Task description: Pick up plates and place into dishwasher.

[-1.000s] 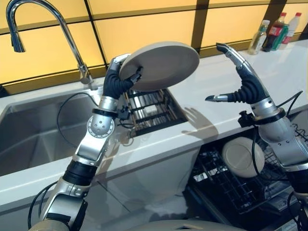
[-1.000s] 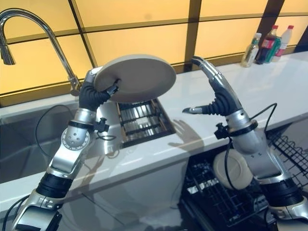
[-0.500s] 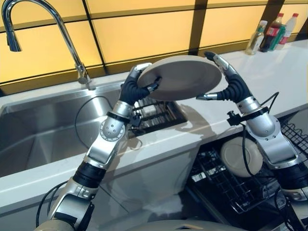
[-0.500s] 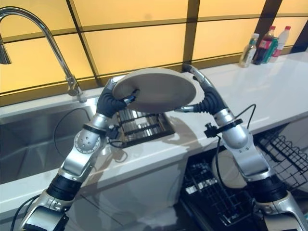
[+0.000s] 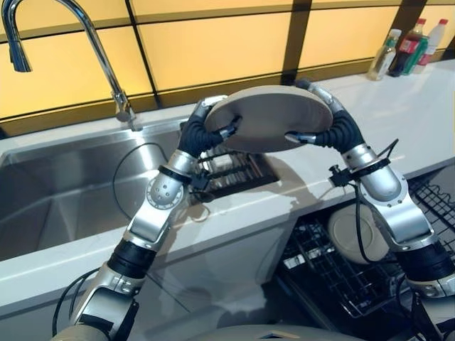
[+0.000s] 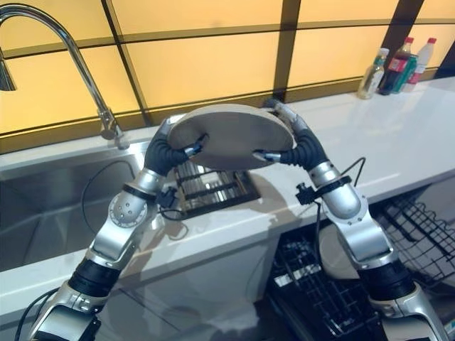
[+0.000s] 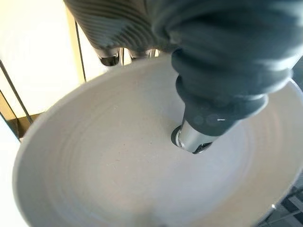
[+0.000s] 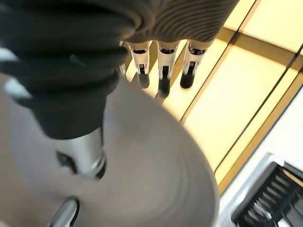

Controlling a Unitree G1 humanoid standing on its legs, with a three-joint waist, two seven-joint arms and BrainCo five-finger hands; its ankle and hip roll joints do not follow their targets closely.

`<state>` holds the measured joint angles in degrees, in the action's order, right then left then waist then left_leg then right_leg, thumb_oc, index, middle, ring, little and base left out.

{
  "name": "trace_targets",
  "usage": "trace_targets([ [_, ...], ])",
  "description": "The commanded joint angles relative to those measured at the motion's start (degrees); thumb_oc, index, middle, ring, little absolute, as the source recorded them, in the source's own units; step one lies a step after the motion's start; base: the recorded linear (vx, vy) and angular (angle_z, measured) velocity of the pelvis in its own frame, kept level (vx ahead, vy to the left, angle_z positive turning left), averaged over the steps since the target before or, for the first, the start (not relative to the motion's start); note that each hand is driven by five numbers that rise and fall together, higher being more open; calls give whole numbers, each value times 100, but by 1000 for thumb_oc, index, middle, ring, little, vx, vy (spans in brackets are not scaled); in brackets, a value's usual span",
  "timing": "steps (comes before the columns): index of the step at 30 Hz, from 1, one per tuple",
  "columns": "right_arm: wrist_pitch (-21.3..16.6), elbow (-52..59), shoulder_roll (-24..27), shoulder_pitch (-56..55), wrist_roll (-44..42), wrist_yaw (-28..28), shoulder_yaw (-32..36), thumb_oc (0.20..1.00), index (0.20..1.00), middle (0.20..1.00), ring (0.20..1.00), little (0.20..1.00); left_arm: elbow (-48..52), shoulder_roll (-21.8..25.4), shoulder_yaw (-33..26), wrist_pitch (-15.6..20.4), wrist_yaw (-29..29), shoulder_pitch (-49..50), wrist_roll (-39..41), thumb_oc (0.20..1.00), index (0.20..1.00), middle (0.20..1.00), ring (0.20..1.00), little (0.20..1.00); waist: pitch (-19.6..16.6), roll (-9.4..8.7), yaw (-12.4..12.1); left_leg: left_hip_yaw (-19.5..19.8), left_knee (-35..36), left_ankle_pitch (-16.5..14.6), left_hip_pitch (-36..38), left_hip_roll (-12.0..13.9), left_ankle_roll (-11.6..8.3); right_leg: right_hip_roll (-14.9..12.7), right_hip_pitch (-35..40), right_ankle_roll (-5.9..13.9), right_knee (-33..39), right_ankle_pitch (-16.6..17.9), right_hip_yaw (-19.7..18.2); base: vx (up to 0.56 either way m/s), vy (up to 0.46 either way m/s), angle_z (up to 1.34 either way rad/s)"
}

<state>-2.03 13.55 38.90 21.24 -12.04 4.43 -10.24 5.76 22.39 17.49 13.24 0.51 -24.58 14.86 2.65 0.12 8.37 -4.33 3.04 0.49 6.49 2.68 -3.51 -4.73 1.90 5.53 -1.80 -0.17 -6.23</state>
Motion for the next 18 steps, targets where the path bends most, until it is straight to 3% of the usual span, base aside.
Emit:
trace_targets([
  [1,-109,375,19,510,-198,153,-32,200,200,200,200,200,405,48,202,447,-23,-8,162,200,200,200,200,200,-172,-146,-127,106,-561,-695,-299,-228,393,-94,-405,432,-352,49,-148,0,0,0],
  [18,-89,209,158,341,-769,654,104,200,200,200,200,200,253,20,129,571,-132,88,185,200,200,200,200,200,-148,-185,-43,20,-550,-696,-265,-187,396,-77,-402,424,-347,54,-212,-3,4,0],
])
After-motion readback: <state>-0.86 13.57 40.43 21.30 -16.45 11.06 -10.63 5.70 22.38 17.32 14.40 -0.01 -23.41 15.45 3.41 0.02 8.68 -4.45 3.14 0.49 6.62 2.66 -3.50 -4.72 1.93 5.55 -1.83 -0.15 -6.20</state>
